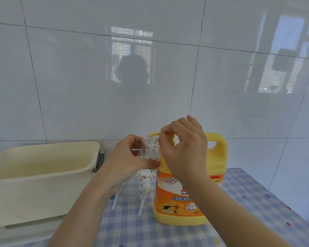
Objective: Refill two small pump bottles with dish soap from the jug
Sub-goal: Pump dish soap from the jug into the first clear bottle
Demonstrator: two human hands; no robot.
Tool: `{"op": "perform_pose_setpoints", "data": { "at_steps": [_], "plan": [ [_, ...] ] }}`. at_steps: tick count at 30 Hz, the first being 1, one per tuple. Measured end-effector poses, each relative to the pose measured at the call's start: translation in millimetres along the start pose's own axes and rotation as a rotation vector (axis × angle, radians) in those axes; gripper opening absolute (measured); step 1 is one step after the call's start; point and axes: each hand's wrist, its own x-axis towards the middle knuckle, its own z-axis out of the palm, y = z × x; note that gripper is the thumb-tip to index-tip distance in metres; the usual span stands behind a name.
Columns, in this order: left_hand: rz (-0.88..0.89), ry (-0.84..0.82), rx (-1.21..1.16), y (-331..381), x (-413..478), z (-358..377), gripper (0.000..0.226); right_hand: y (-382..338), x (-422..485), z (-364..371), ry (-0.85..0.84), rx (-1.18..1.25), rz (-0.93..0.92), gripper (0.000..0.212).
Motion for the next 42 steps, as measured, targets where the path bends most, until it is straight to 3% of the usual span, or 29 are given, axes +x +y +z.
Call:
{"op": "perform_pose_setpoints", "data": {
  "at_steps": [14,28,42],
  "plan": [
    [0.073,0.107,-0.037,2,1,-1,0.053,-5,26,-13,-0.084,-0.017,0.03,0.015],
    [0.156,0.185,0.009,7,-2,3,0.055,-3,24,-7,-0.038,0.029,0.015,0.016],
    [0.147,0.155,0.058,3,-2,4,0.051,3,11,-2,0.007,0.062,-0.039,0.015]
  ]
}}
